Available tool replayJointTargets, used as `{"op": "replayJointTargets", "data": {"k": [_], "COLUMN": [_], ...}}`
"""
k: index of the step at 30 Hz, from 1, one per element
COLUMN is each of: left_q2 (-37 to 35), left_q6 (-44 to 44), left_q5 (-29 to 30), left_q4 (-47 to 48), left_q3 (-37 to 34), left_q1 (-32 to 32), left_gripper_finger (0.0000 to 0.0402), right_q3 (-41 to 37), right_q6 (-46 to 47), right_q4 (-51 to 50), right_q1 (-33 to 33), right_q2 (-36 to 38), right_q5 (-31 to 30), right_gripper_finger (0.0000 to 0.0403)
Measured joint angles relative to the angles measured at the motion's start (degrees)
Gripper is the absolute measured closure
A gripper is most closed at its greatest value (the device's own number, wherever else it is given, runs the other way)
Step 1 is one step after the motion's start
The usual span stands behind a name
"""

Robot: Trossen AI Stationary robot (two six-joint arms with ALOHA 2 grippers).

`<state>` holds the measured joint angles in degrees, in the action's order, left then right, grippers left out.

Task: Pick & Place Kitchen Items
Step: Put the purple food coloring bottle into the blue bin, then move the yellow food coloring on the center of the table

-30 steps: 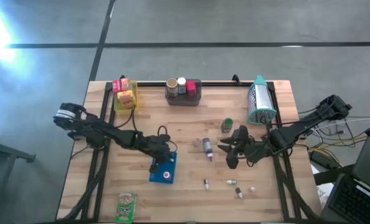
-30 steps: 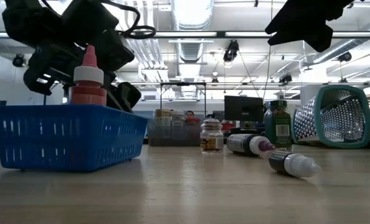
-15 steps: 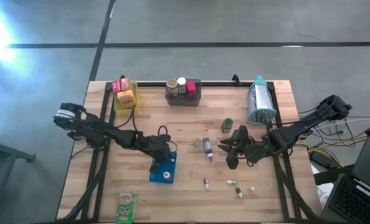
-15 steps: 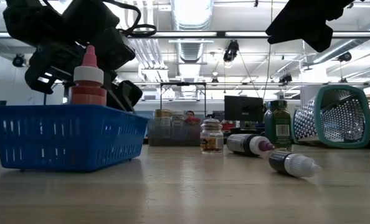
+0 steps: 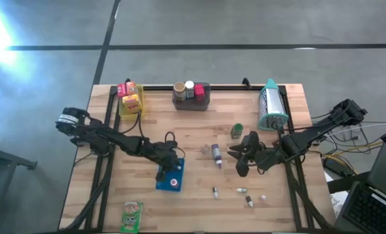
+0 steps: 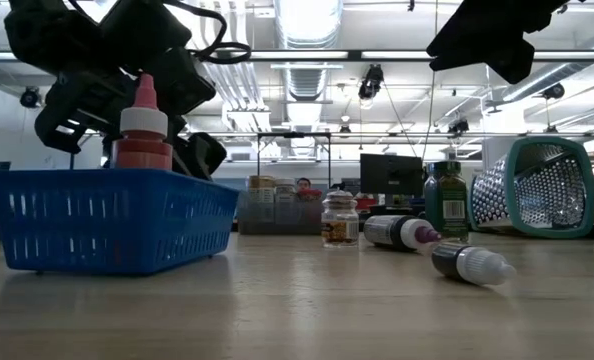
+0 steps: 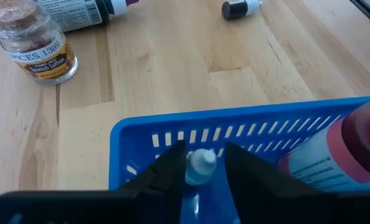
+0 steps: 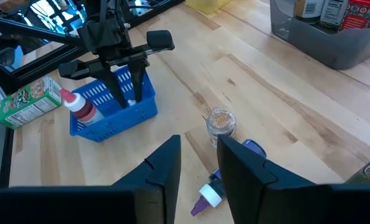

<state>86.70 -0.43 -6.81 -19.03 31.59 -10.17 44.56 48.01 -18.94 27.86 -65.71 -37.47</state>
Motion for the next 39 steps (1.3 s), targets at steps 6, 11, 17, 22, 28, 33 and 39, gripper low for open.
{"op": "replayJointTargets", "data": {"k": [6,11,17,22,28,33,39], "left_q2": [-0.03,-0.89,-3.26,-5.33,-8.19,-12.05,-18.51], "left_q6": [0.0,-0.08,-0.07,-0.06,-0.99,-1.25,-0.98], "left_q5": [0.0,0.0,0.0,0.0,0.0,0.0,0.0], "left_q4": [0.0,0.04,0.02,0.14,0.62,1.89,3.96], "left_q3": [0.0,0.0,0.0,0.02,0.02,0.02,0.02], "left_q1": [0.0,0.02,0.07,0.06,0.04,0.04,0.04], "left_gripper_finger": [0.026,0.0259,0.026,0.0258,0.0259,0.0258,0.0259], "right_q3": [0.0,0.0,0.0,0.0,0.0,0.2,2.15], "right_q6": [0.0,0.24,0.59,0.44,-0.96,-3.67,-6.31], "right_q4": [0.0,0.0,0.0,0.3,0.69,1.6,1.77], "right_q1": [0.0,0.0,0.02,0.02,0.02,0.02,1.15], "right_q2": [0.0,0.0,0.0,-0.02,-0.02,-0.02,-0.71], "right_q5": [0.02,0.26,0.66,1.53,1.95,2.01,1.73], "right_gripper_finger": [0.028,0.0268,0.0263,0.0273,0.0295,0.0315,0.0327]}}
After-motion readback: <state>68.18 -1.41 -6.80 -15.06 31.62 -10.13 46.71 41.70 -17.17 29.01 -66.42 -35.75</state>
